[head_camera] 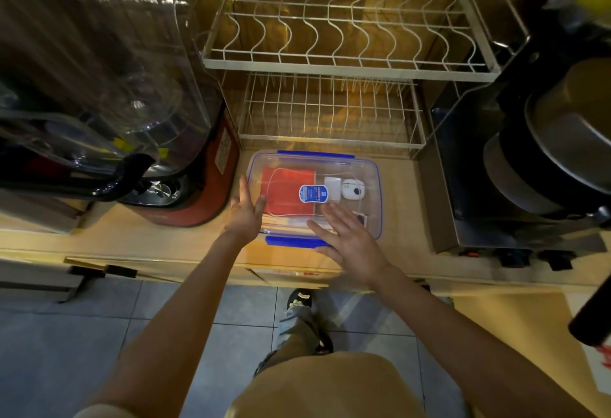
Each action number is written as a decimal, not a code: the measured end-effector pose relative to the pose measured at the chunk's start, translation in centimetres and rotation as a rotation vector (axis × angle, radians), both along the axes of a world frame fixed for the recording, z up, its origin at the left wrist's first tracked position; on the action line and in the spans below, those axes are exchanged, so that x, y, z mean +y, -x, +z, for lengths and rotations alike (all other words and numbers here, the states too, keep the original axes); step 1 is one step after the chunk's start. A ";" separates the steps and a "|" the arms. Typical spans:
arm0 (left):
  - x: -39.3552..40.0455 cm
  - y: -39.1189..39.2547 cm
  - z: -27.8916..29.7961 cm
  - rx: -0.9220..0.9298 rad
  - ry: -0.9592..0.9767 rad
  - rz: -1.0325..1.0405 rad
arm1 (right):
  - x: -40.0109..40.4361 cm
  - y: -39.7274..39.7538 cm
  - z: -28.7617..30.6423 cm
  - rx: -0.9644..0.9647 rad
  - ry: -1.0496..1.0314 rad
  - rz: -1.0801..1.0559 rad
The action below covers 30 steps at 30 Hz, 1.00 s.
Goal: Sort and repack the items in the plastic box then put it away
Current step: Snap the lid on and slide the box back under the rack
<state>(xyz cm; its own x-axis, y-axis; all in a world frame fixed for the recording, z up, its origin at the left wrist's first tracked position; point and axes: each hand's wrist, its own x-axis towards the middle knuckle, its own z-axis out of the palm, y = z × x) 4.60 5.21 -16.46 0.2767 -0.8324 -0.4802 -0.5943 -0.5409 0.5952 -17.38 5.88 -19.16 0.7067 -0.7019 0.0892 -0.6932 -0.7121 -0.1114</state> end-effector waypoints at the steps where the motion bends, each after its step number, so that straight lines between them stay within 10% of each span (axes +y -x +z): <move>1: 0.0 0.0 0.1 0.002 -0.008 -0.002 | 0.0 0.0 0.1 -0.005 -0.024 -0.009; 6: 0.2 -0.2 0.5 0.042 -0.012 -0.017 | -0.5 -0.6 2.4 -0.365 -0.392 -0.286; 13: 0.1 -0.7 1.1 0.148 -0.046 -0.052 | -2.5 -0.4 2.2 -0.344 -0.242 -0.820; 19: -0.1 -1.2 1.4 0.209 -0.081 -0.058 | -4.1 0.6 2.9 -0.612 -0.682 -1.102; 30: -1.9 -1.1 4.3 0.159 -0.132 0.105 | -5.6 2.7 5.8 -0.722 -0.979 -1.159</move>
<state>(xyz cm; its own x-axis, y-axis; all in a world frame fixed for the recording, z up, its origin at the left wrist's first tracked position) 5.67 3.28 -12.12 0.2705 -0.7301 -0.6275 -0.4352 -0.6741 0.5968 -20.13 0.30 -13.36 -0.1753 -0.7705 -0.6129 -0.3785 0.6274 -0.6805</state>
